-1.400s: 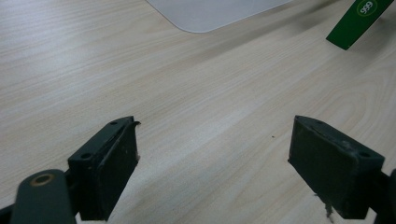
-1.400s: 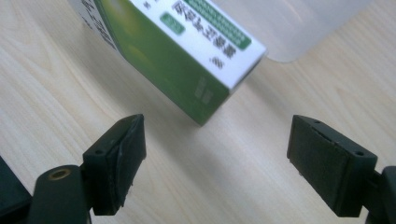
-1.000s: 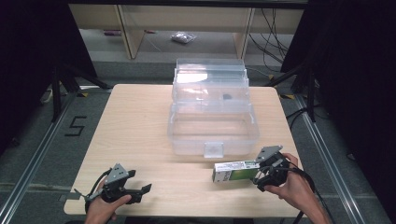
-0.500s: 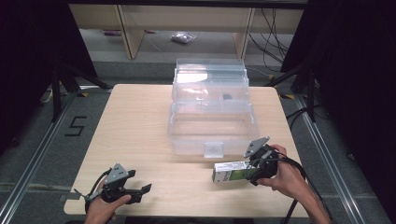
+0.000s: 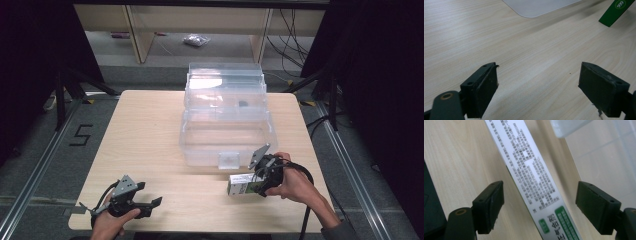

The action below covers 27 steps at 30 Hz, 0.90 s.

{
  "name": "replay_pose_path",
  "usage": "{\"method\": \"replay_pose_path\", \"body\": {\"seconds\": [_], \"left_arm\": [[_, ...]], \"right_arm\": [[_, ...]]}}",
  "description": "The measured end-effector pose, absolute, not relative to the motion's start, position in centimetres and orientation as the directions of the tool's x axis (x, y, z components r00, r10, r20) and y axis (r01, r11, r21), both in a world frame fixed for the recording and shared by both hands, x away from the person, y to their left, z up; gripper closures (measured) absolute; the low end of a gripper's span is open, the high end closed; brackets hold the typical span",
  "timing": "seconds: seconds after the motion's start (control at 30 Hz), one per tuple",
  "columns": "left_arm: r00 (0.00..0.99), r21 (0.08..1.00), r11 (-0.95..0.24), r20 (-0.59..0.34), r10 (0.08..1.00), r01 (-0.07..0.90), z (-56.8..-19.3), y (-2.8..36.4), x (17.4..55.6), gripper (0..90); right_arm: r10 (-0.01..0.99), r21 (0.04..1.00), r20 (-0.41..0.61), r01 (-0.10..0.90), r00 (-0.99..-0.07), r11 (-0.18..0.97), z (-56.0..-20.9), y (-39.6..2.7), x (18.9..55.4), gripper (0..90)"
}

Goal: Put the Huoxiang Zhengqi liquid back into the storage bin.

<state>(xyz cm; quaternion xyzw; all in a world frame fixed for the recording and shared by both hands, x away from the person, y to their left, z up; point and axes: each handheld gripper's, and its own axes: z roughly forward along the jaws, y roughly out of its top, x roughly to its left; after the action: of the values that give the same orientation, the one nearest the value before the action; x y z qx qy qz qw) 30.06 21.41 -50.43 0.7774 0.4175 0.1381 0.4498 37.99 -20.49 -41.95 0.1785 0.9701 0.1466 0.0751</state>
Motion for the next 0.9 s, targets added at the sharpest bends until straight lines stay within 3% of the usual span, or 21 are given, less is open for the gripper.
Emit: {"method": "replay_pose_path", "body": {"seconds": [0.4,0.5,0.63,0.77,0.83,0.9], "left_arm": [[0.610,0.814,-0.242,-0.165,0.775,0.528,-50.5,21.4,30.1,15.0],[0.614,0.815,-0.247,-0.160,0.773,0.525,-50.4,21.4,30.1,15.0],[0.615,0.815,-0.249,-0.159,0.772,0.524,-50.4,21.4,30.1,15.0],[0.612,0.814,-0.246,-0.162,0.774,0.526,-50.4,21.4,30.1,15.0],[0.614,0.814,-0.248,-0.160,0.773,0.525,-50.4,21.4,30.1,15.0],[0.612,0.814,-0.246,-0.162,0.774,0.526,-50.4,21.4,30.1,15.0]], "right_arm": [[0.315,0.238,-0.033,0.299,-0.948,0.924,-43.0,-19.7,38.9,39.8],[0.263,0.220,-0.002,0.256,-0.965,0.941,-43.3,-19.4,39.4,47.3],[0.228,0.168,-0.042,0.218,-0.973,0.961,-43.4,-19.0,39.6,53.5],[0.215,0.135,-0.041,0.208,-0.976,0.969,-43.3,-18.8,39.6,56.9],[0.137,0.134,-0.035,0.132,-0.990,0.982,-43.3,-18.6,40.0,61.2],[0.137,0.126,-0.030,0.132,-0.990,0.983,-43.3,-18.6,39.9,62.8]]}}
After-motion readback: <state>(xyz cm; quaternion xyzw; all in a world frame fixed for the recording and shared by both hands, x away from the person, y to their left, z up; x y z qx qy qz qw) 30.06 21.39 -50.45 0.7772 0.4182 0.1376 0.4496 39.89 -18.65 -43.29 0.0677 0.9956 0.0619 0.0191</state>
